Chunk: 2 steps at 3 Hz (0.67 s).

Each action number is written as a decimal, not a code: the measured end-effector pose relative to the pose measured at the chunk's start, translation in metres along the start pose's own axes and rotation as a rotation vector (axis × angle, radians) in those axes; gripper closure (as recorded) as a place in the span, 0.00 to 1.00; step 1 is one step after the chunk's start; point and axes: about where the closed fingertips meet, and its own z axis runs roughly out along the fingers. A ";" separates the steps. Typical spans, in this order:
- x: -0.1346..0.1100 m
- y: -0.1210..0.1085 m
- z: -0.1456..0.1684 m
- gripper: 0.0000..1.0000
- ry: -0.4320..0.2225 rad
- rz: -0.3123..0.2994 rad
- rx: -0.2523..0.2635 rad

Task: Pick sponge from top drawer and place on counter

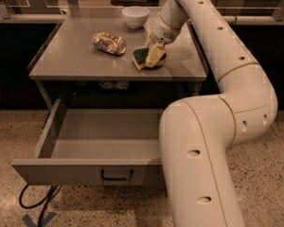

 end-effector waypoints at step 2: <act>0.000 0.000 0.000 0.11 0.000 0.000 0.000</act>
Offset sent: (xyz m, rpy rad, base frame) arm 0.0000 0.0000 0.0000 0.0000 0.0000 0.0000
